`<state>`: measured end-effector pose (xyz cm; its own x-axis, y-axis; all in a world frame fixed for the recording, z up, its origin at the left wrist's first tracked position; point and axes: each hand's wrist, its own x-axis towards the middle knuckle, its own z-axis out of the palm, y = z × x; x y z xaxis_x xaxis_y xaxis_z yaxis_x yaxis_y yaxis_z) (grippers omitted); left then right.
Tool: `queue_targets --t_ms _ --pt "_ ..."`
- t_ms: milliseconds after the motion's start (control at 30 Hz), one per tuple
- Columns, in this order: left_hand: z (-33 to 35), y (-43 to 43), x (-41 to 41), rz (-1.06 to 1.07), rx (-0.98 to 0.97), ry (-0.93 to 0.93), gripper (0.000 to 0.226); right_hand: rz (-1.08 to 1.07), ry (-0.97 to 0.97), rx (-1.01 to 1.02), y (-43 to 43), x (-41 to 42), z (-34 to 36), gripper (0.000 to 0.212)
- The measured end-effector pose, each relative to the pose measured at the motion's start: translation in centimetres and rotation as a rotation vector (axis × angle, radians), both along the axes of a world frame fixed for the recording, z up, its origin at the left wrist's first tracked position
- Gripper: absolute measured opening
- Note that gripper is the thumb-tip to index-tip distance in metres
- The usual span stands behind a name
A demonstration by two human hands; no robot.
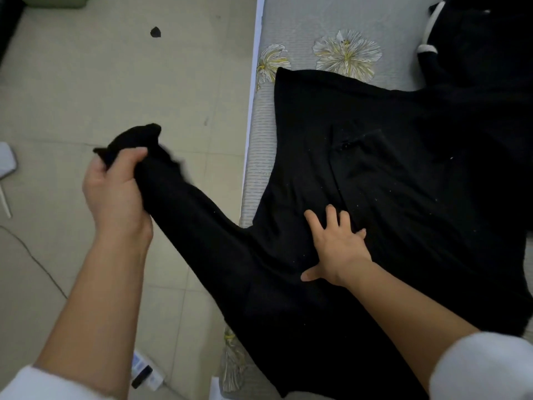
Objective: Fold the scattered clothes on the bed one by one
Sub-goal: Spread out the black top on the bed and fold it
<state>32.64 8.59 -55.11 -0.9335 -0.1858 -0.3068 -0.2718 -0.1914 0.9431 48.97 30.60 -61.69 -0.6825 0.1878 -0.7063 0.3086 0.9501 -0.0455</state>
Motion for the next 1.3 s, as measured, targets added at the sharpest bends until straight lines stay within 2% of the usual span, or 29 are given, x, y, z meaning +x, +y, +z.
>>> queue_targets --t_ms 67,133,167,233,300,367,433,500,567,633,700,767,833,900,967,1000,1067,1167,1233,1300 --pt "0.5 1.4 0.6 0.001 -0.392 0.165 0.009 -0.023 0.019 -0.021 0.0 0.3 -0.1 0.125" --pt "0.8 3.2 1.2 -0.062 -0.754 0.334 0.018 -0.056 0.063 -0.059 0.1 0.8 -0.2 0.122" --pt "0.8 4.3 1.6 -0.104 -0.865 0.432 0.020 -0.078 0.095 -0.083 0.2 1.3 -0.3 0.119" --pt "0.8 7.2 3.2 -0.335 -0.960 0.626 0.018 -0.141 0.200 -0.152 0.1 2.7 -0.6 0.108" --pt "0.1 10.6 5.9 -0.755 -1.029 0.782 0.016 -0.229 0.400 -0.234 0.0 4.9 -1.0 0.085" --pt "-1.0 12.9 9.7 -1.227 -1.099 0.716 0.034 -0.353 0.616 -0.262 0.1 7.4 -1.4 0.055" --pt "-2.7 12.9 12.9 -1.457 -1.220 0.503 0.054 -0.564 0.718 -0.280 0.5 9.6 -1.5 0.036" --pt "-4.6 11.1 15.0 -1.466 -1.321 0.364 0.068 -0.839 0.732 -0.345 1.3 10.5 -1.2 0.032" --pt "-5.8 8.7 16.0 -1.345 -1.366 0.403 0.071 -1.031 0.756 -0.391 2.6 10.0 -1.2 0.030" --pt "-6.6 6.8 16.4 -1.231 -1.385 0.478 0.064 -1.161 0.775 -0.471 3.9 8.7 -0.9 0.029" --pt "-7.3 5.1 16.5 -1.174 -1.350 0.507 0.057 -1.254 0.746 -0.552 4.9 6.7 -0.6 0.048" --pt "-7.3 4.2 16.5 -1.213 -1.347 0.510 0.052 -1.312 0.674 -0.525 5.5 4.3 -0.5 0.076" --pt "-7.1 3.9 16.8 -1.239 -1.382 0.502 0.052 -1.388 0.606 -0.464 6.1 2.0 -0.6 0.084" --pt "-6.7 3.8 17.4 -1.232 -1.406 0.500 0.058 -1.516 0.592 -0.470 6.8 0.3 -0.5 0.064" --pt "-6.1 3.5 17.9 -1.176 -1.418 0.508 0.059 -1.674 0.668 -0.569 8.1 -0.5 0.3 0.037" --pt "-5.7 3.2 18.0 -1.137 -1.420 0.516 0.056 -1.755 0.731 -0.617 8.9 -0.5 0.7 0.032" --pt "-5.2 1.8 18.3 -1.092 -1.402 0.505 0.043 -1.865 0.812 -0.655 10.1 0.4 1.1 0.037" --pt "-5.3 -0.6 19.1 -1.182 -1.324 0.416 0.023 -1.846 0.626 -0.602 10.3 3.1 0.6 0.041" --pt "-5.2 -2.0 19.7 -1.269 -1.299 0.247 0.019 -1.774 0.501 -0.627 9.7 4.3 0.4 0.034" --pt "-4.9 -2.8 19.7 -1.296 -1.220 0.093 0.020 -1.768 0.551 -0.660 9.3 4.3 0.6 0.034"
